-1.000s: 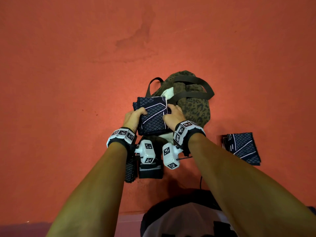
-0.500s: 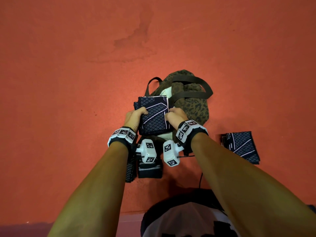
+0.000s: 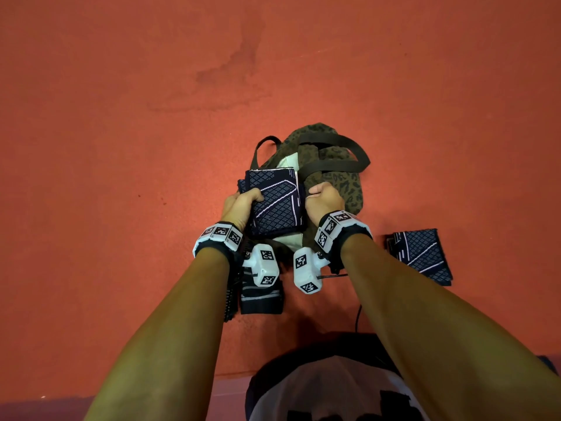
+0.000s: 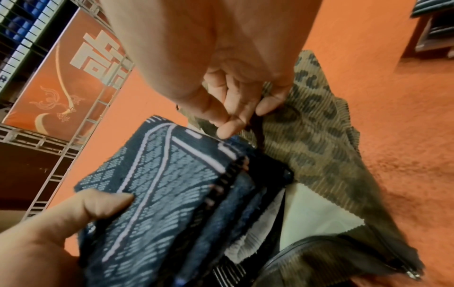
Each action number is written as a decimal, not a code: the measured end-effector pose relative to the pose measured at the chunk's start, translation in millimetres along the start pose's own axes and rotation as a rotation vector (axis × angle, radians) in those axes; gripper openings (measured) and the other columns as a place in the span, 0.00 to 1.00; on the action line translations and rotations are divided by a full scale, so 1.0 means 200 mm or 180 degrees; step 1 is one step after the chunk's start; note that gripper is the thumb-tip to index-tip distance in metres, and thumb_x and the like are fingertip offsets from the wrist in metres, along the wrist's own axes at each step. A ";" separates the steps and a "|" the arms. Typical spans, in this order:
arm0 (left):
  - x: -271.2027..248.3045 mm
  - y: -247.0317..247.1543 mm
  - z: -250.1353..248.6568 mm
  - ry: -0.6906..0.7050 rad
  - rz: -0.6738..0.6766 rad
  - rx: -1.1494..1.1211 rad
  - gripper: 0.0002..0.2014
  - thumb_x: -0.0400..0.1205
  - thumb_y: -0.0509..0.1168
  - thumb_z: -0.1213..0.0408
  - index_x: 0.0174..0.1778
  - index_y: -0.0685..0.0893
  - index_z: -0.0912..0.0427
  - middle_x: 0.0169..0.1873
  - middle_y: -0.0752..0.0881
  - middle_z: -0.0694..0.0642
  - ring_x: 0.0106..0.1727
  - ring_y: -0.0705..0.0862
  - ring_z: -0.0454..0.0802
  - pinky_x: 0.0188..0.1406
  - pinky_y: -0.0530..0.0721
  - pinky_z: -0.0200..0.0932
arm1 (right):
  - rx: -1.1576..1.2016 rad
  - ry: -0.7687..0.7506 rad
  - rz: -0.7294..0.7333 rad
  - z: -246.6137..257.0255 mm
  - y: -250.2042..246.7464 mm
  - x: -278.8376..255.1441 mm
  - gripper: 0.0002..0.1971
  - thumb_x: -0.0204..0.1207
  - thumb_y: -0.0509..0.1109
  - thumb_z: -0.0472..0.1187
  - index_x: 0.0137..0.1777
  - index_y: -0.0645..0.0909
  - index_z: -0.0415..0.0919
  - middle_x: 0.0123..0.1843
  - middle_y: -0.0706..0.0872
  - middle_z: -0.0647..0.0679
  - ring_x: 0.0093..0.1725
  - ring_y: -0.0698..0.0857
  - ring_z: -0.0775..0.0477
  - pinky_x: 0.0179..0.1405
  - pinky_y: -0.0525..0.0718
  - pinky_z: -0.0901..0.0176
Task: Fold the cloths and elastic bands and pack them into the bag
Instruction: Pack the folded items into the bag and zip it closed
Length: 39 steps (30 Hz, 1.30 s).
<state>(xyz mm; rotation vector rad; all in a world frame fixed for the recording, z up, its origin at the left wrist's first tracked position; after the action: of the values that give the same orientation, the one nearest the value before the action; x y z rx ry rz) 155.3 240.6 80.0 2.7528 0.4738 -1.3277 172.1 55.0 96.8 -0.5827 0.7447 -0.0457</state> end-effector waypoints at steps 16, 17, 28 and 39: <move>-0.04 -0.04 0.02 0.0049 0.0075 -0.0085 0.15 0.68 0.69 0.65 0.49 0.87 0.66 0.35 0.91 0.58 0.36 0.89 0.56 0.36 0.85 0.45 | -0.0216 0.0049 0.0876 -0.04 0.10 -0.03 0.15 0.74 0.60 0.31 0.53 0.86 0.30 0.53 0.89 0.35 0.55 0.85 0.32 0.58 0.82 0.46; -0.05 -0.05 0.02 0.0065 0.0046 -0.0081 0.13 0.70 0.68 0.66 0.48 0.87 0.65 0.34 0.91 0.57 0.34 0.89 0.55 0.33 0.84 0.43 | -0.0208 0.0044 0.0891 -0.03 0.10 -0.04 0.15 0.73 0.59 0.31 0.53 0.86 0.29 0.52 0.88 0.34 0.54 0.85 0.32 0.57 0.83 0.45; -0.07 -0.12 0.01 0.0104 -0.0151 -0.0067 0.11 0.69 0.69 0.64 0.45 0.88 0.64 0.33 0.90 0.58 0.35 0.88 0.57 0.37 0.84 0.50 | -0.0129 0.0225 0.1254 -0.06 0.20 0.01 0.08 0.71 0.60 0.32 0.42 0.81 0.35 0.48 0.87 0.34 0.53 0.86 0.33 0.61 0.82 0.32; -0.07 -0.12 0.01 -0.0011 -0.0090 -0.0107 0.15 0.67 0.69 0.63 0.47 0.88 0.64 0.37 0.91 0.61 0.37 0.88 0.59 0.42 0.85 0.56 | -0.0075 0.0445 0.1261 -0.05 0.20 -0.01 0.15 0.74 0.60 0.33 0.58 0.83 0.34 0.58 0.88 0.37 0.61 0.85 0.35 0.63 0.83 0.37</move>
<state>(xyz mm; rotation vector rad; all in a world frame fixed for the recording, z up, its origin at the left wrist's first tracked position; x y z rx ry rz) 138.9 259.1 91.8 2.7262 0.5319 -1.3178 157.0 84.4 72.4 -0.4488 0.9866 0.2915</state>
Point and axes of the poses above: each hand's wrist, its own x-axis towards the middle knuckle, its own y-axis out of the palm, z = x × y, the point moved 2 cm from there along x, towards the middle knuckle
